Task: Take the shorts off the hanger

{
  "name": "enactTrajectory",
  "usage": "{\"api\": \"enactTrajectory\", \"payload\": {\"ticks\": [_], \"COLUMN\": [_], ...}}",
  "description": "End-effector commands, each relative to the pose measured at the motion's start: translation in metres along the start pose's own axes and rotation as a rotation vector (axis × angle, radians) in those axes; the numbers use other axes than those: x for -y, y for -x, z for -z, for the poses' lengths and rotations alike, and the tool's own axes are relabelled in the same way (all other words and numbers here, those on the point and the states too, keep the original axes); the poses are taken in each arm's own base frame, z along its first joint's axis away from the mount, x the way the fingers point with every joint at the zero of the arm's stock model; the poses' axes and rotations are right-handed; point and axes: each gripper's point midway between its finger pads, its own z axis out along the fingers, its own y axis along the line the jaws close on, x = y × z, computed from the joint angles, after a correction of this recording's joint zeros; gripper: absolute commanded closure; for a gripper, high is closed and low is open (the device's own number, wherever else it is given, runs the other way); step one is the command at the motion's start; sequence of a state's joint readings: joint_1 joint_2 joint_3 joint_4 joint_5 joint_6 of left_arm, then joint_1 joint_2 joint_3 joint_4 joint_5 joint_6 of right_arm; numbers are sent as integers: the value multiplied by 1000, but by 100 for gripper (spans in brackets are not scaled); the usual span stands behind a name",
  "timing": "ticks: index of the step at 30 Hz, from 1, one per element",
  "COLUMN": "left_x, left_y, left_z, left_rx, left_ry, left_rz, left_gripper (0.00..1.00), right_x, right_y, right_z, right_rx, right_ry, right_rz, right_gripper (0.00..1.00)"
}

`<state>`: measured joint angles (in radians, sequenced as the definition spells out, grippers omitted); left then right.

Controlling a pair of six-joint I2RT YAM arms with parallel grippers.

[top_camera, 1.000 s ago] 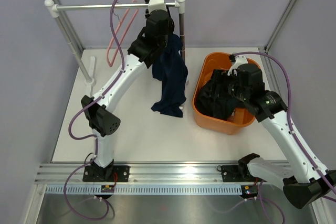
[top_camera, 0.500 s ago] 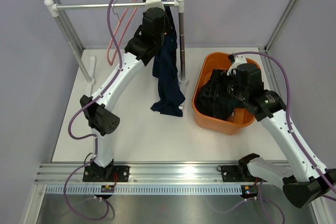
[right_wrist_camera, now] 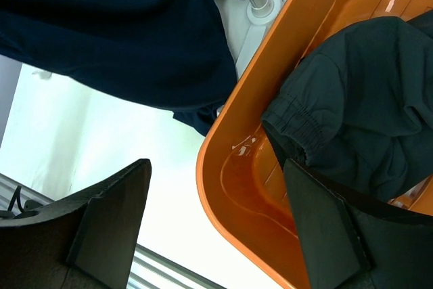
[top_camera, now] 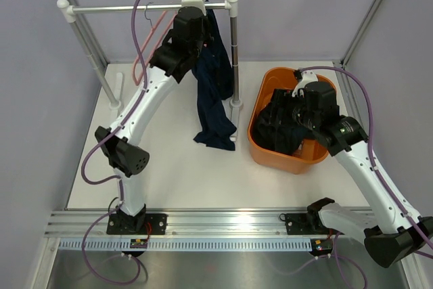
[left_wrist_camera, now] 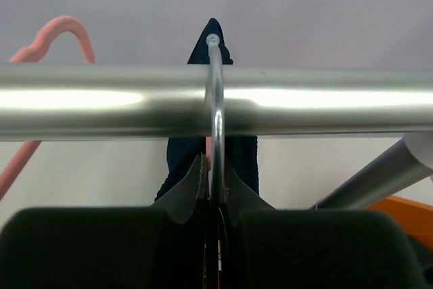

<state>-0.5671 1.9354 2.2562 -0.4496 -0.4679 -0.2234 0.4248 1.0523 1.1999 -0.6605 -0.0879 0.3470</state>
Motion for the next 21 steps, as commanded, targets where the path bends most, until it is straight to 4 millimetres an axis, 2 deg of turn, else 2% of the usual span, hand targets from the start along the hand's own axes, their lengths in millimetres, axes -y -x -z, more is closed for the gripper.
{"api": "enactTrajectory", "payload": {"ticks": [1, 2, 4, 10, 16, 21], "left_x": [-4, -4, -5, -7, -8, -14], "left_y": [84, 82, 90, 85, 66, 50], "left_z": [50, 53, 61, 74, 87, 112], "left_rx": [157, 135, 139, 94, -3, -65], "left_ry": [-84, -99, -110, -147, -193, -234], "left_rz": [32, 18, 11, -37, -92, -109], "left_gripper": [100, 100, 100, 100, 100, 100], "right_x": [-5, -5, -4, -5, -5, -9], "right_y": [8, 8, 9, 12, 16, 18], "right_z": [-2, -3, -2, 2, 7, 9], "right_rx": [32, 33, 35, 46, 56, 47], "right_ry": [12, 12, 8, 10, 2, 15], "right_rz": [14, 15, 14, 14, 19, 23], "right_gripper": [12, 12, 12, 12, 12, 12]}}
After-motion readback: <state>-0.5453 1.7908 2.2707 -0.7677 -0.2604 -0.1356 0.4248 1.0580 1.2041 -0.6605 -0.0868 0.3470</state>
